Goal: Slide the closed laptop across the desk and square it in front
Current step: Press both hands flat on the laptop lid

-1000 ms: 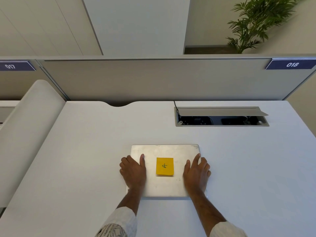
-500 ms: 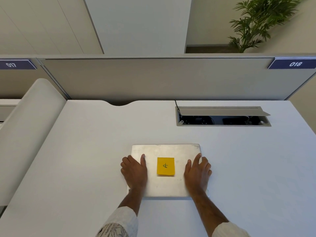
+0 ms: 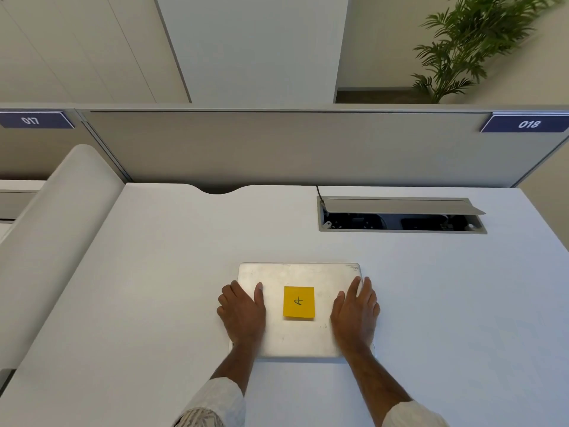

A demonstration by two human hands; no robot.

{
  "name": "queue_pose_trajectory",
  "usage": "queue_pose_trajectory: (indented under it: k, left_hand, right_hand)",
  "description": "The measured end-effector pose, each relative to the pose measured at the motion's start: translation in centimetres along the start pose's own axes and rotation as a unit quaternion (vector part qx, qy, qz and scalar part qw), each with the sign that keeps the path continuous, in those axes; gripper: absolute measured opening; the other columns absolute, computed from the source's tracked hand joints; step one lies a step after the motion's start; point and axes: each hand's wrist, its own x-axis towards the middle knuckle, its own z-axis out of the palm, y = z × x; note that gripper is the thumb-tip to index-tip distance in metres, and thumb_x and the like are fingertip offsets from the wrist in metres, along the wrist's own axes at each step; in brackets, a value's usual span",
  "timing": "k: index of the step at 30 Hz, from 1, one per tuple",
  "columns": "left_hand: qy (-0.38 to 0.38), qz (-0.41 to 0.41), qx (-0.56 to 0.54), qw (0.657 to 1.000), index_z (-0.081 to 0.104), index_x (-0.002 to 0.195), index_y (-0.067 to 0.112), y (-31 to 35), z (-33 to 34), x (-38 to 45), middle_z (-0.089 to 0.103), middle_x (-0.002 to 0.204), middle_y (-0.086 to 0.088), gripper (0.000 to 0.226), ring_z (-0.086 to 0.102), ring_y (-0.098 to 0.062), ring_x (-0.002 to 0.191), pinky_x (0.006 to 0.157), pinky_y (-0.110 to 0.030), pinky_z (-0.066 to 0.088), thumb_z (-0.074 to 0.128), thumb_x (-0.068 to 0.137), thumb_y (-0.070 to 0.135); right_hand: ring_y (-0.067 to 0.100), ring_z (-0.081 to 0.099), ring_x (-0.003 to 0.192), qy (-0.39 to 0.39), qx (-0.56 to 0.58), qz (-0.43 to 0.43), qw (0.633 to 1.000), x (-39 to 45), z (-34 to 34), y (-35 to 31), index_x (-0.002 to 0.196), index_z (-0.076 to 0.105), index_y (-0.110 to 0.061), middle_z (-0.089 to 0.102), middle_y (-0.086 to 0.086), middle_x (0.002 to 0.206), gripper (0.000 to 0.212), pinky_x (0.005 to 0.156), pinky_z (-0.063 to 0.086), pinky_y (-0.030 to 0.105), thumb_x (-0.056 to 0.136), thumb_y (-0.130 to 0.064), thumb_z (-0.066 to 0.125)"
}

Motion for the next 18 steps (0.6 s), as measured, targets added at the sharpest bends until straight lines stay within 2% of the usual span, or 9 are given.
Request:
queue_pose_trajectory:
  k: [4,6,8,11,13,15,18]
  left_hand:
    - [-0.009,0.016,-0.015,1.0,0.052,0.116,0.007,-0.4,-0.2,-0.2,0.056,0.112,-0.01,0.053,0.055,-0.03,0.098,0.077,-0.042,0.047,0.045,0.096,0.055]
    - [-0.001,0.03,-0.046,0.999,0.048,0.131,0.004,-0.5,-0.2,-0.3,0.054,0.13,-0.013,0.061,0.052,-0.032,0.116,0.093,-0.045,0.046,0.045,0.096,0.054]
    - [0.006,0.052,-0.074,0.996,0.041,0.143,0.0,-0.4,-0.3,-0.5,0.046,0.146,-0.02,0.071,0.043,-0.036,0.136,0.112,-0.048,0.036,0.042,0.098,0.054]
    - [0.007,0.11,-0.082,0.99,0.029,0.151,-0.003,0.1,-1.0,-0.7,0.033,0.158,-0.022,0.089,0.027,-0.036,0.149,0.123,-0.046,0.019,0.012,0.095,0.064]
    - [-0.001,0.151,-0.088,0.985,0.024,0.153,-0.003,0.6,-1.3,-0.8,0.026,0.162,-0.021,0.095,0.02,-0.035,0.152,0.126,-0.045,0.014,-0.004,0.092,0.065]
    - [-0.004,0.187,-0.099,0.977,0.026,0.152,-0.006,1.0,-1.6,-1.0,0.025,0.162,-0.022,0.088,0.021,-0.036,0.152,0.125,-0.048,0.017,-0.001,0.096,0.058]
    - [-0.006,0.241,-0.093,0.966,0.037,0.146,-0.009,1.5,-1.9,-1.4,0.034,0.156,-0.026,0.064,0.033,-0.04,0.146,0.119,-0.053,0.031,0.026,0.102,0.036]
  right_hand:
    - [0.04,0.04,0.14,-0.015,0.017,-0.03,0.999,-0.2,-0.3,-0.6,0.148,0.038,0.001,0.035,0.024,0.157,0.057,0.112,0.04,0.051,0.1,-0.031,0.046]
    - [0.038,0.032,0.147,-0.026,0.023,-0.058,0.998,-0.3,-0.5,-0.8,0.152,0.032,-0.002,0.028,0.021,0.162,0.06,0.118,0.034,0.048,0.102,-0.033,0.041]
    - [0.033,0.019,0.153,-0.049,0.03,-0.103,0.993,-0.4,-0.4,-1.0,0.156,0.021,-0.005,0.016,0.017,0.166,0.062,0.123,0.025,0.045,0.104,-0.037,0.031]
    - [0.027,0.003,0.156,-0.061,0.047,-0.165,0.983,-0.5,-0.8,-1.8,0.159,0.01,-0.009,0.001,0.01,0.169,0.069,0.127,0.013,0.041,0.1,-0.045,0.01]
    - [0.026,0.001,0.156,-0.054,0.054,-0.198,0.977,-0.4,-1.1,-2.5,0.159,0.011,-0.007,-0.001,0.01,0.168,0.068,0.127,0.012,0.041,0.101,-0.044,0.012]
    - [0.026,-0.001,0.156,-0.059,0.046,-0.226,0.971,-0.4,-1.4,-3.1,0.158,0.009,-0.006,-0.002,0.011,0.168,0.065,0.127,0.01,0.04,0.103,-0.04,0.019]
    - [0.028,0.0,0.156,-0.062,0.038,-0.251,0.965,-0.3,-1.6,-3.8,0.158,0.01,-0.006,-0.002,0.012,0.168,0.064,0.127,0.01,0.041,0.104,-0.037,0.026]
